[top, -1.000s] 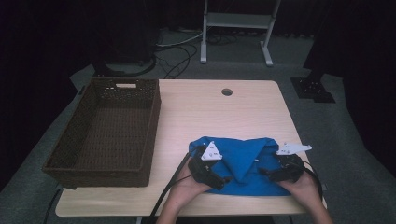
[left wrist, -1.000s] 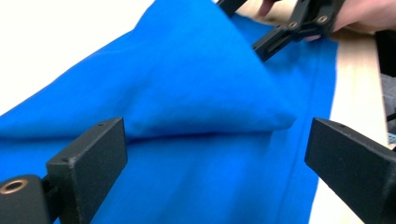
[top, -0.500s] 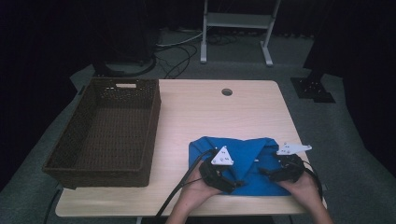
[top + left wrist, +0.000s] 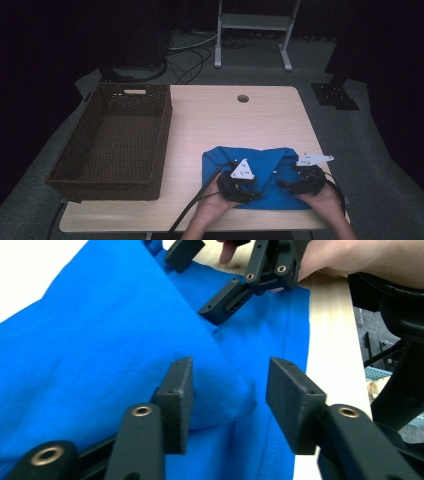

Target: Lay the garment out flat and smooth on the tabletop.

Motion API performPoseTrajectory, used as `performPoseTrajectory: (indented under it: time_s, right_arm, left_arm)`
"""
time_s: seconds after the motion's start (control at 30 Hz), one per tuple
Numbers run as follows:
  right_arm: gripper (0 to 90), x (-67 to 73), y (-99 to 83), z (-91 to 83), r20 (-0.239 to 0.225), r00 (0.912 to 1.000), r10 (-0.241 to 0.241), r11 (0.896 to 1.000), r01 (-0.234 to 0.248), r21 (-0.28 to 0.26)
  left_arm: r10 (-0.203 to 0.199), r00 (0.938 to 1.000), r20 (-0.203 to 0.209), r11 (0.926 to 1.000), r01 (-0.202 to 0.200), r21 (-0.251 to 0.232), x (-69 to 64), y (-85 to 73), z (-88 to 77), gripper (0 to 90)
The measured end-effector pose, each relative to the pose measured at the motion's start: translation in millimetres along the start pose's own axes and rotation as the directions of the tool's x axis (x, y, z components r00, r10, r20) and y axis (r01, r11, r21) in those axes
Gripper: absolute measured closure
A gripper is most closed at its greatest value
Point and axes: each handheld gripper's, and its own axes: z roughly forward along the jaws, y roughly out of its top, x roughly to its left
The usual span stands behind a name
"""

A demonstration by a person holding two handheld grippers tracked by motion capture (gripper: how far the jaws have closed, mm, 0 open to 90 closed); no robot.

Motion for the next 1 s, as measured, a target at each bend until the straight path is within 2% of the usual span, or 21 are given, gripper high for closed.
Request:
performPoseTrajectory:
  time_s: [0.13,0.3,0.7,1.0]
  right_arm:
    - [10.5,-0.1,0.0,0.0,0.001,1.0,-0.001,1.0,0.001,0.0]
    - [10.4,0.0,0.0,0.0,0.0,1.0,-0.001,1.0,0.001,0.0]
    - [10.5,-0.1,-0.1,0.0,0.0,1.0,-0.002,1.0,0.002,0.0]
    - [10.5,-0.2,-0.1,-0.1,-0.001,1.0,-0.003,1.0,0.003,0.0]
  left_arm:
    - [0.0,1.0,0.005,0.9996,0.0,0.03,1.2,-1.4,6.5,57.9]
    - [0.001,0.9999,-0.01,0.9973,0.0,0.074,3.1,-4.3,14.4,63.8]
    - [-0.037,0.9993,0.005,0.996,0.037,0.081,7.9,-4.9,15.5,84.2]
    - [-0.047,0.9988,0.012,0.9969,0.046,0.063,11.1,-0.4,11.9,87.1]
